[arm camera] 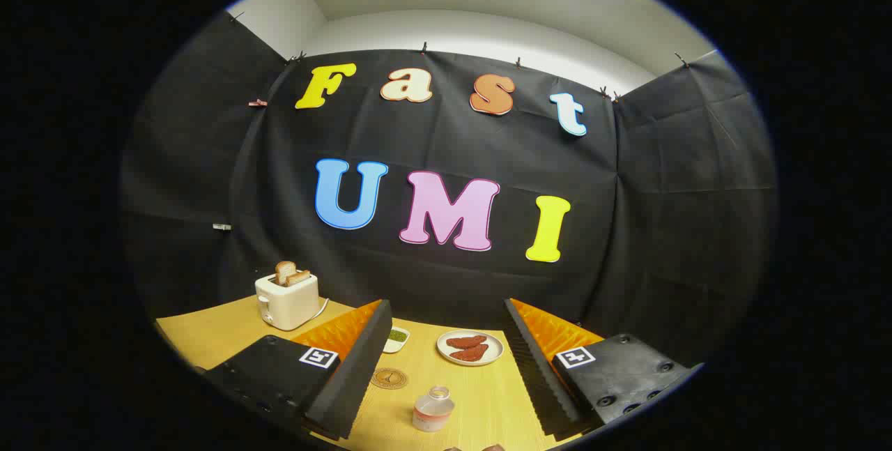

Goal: Take the bottle from table, then pour the juice into the cup, finally place the bottle on the coaster

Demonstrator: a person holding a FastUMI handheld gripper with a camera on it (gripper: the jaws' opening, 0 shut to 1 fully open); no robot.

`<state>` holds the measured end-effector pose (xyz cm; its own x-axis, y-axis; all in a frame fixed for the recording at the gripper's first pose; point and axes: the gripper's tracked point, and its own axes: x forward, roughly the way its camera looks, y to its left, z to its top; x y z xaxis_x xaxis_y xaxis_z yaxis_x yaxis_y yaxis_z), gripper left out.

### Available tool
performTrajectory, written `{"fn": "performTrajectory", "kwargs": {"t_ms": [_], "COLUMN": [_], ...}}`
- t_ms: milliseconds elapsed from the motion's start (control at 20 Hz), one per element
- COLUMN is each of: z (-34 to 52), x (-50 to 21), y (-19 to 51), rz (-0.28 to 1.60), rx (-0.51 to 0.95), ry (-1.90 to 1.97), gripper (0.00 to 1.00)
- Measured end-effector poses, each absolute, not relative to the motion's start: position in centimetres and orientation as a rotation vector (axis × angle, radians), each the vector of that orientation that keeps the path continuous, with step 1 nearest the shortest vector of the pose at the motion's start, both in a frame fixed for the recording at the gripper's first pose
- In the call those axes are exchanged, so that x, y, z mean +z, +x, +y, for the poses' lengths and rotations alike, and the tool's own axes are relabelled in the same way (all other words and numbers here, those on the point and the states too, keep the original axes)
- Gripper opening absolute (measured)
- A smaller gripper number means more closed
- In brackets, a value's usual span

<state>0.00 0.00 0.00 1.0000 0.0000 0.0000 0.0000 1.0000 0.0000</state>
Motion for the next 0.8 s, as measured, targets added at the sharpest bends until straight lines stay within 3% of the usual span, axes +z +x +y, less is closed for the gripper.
{"fn": "performTrajectory", "kwargs": {"t_ms": [800], "z": [-1.1], "x": [-1.6], "y": [0.3], "rz": [0.031], "rx": [-0.013], "ry": [0.047], "gripper": [0.97]}}
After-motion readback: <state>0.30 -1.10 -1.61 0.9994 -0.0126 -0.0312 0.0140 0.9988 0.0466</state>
